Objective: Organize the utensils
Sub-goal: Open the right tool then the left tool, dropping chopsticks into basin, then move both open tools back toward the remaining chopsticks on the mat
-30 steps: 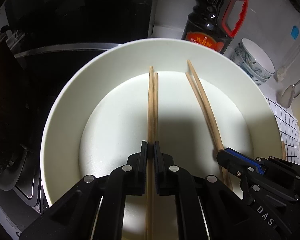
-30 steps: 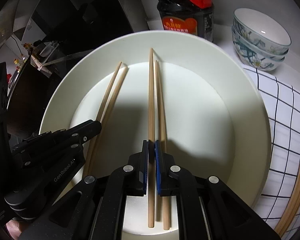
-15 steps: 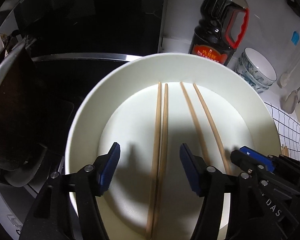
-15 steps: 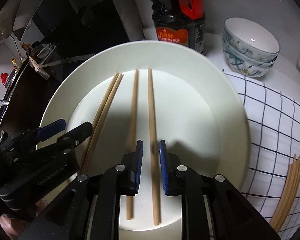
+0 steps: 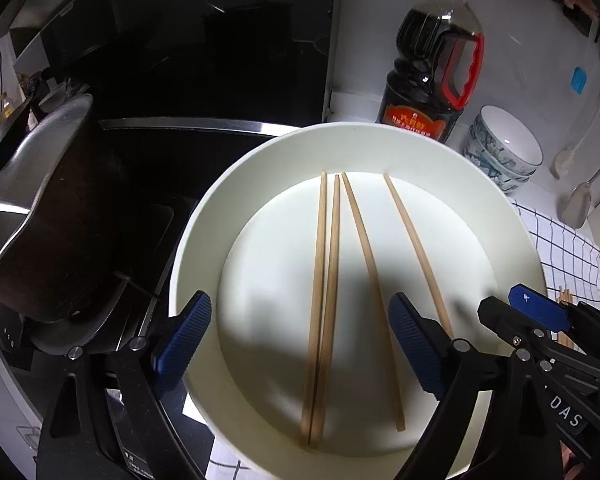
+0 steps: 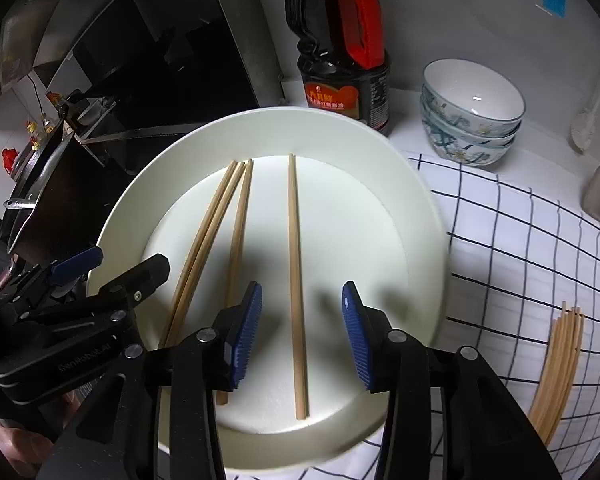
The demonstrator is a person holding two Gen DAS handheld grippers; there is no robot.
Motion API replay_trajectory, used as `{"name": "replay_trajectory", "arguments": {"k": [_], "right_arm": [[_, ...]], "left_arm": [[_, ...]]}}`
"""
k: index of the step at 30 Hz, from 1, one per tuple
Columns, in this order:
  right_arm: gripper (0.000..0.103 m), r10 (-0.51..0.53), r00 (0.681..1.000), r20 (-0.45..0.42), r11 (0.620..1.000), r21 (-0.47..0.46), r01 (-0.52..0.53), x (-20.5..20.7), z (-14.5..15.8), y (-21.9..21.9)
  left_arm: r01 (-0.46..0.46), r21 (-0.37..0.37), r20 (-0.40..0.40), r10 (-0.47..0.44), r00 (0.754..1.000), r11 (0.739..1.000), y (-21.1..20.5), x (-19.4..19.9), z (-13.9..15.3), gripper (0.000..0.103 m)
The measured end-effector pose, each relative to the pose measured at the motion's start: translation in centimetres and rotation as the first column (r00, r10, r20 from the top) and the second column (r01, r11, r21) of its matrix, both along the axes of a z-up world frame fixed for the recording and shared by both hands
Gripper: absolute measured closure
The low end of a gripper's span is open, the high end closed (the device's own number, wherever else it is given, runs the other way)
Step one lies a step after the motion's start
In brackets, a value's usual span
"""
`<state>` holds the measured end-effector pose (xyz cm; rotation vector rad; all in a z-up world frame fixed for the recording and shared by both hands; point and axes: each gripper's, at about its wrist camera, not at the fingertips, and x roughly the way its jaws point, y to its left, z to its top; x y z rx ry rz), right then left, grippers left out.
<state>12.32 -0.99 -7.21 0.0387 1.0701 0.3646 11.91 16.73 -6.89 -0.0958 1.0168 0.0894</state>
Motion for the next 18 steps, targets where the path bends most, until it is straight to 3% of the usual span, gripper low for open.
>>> {"name": "replay_trajectory", "arguments": {"k": [6,18], "right_arm": [[0.054,0.004,1.0,0.015,1.0,-0.005,-0.004,-1.4,1.1,-0.8],[0.052,-0.006,0.999,0.04,1.0,0.01,0.006,-4.9,3.3,-3.6]], "left_arm": [[-0.015,0.005,0.013,0.015,1.0,1.0,0.0,-1.5,1.2,0.01],[-0.038,-0.003,0.032,0.038,0.999,0.999,-1.1,-4.9,2.8,0.008]]}}
